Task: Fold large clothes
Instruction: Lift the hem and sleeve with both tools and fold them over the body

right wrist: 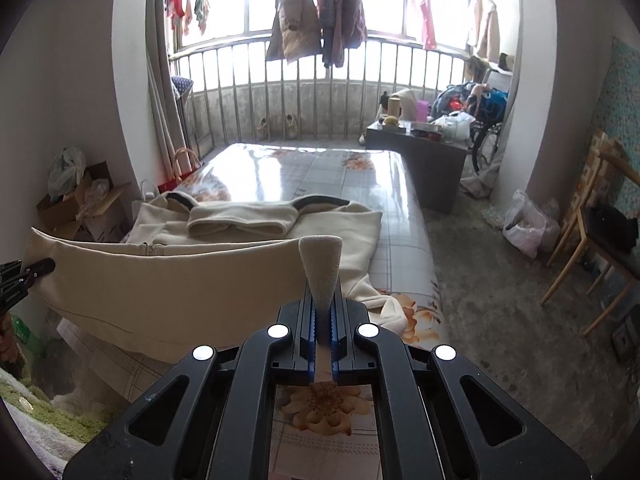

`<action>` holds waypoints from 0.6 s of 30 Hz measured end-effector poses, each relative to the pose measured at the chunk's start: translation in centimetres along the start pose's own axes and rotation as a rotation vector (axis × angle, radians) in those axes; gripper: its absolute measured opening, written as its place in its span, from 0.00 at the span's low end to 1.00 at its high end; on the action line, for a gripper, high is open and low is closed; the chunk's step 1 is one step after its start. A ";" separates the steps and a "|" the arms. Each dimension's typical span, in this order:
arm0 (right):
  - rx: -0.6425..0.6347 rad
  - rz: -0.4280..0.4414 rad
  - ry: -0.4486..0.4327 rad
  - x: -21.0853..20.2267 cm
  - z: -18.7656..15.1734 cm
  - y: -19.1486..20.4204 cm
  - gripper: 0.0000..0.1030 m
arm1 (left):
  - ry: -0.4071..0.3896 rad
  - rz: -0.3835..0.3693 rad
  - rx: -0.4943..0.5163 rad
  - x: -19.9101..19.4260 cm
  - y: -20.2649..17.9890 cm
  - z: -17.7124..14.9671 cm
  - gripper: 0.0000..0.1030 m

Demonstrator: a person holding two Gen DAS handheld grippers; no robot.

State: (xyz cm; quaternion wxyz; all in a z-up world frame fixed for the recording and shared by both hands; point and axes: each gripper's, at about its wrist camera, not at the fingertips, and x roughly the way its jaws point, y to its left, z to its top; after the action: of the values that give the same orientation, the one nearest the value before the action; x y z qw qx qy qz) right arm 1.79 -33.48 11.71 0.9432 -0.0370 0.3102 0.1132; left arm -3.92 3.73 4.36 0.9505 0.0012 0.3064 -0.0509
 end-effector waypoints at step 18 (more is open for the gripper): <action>0.054 0.108 -0.113 11.2 13.8 -3.6 0.03 | -0.088 0.054 0.019 11.3 5.0 15.4 0.05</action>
State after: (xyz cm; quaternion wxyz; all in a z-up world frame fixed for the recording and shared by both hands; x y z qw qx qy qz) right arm 19.37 -32.91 16.20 0.9523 0.0118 0.2611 0.1572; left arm 14.64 7.13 10.13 0.9641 0.0166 0.2636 -0.0280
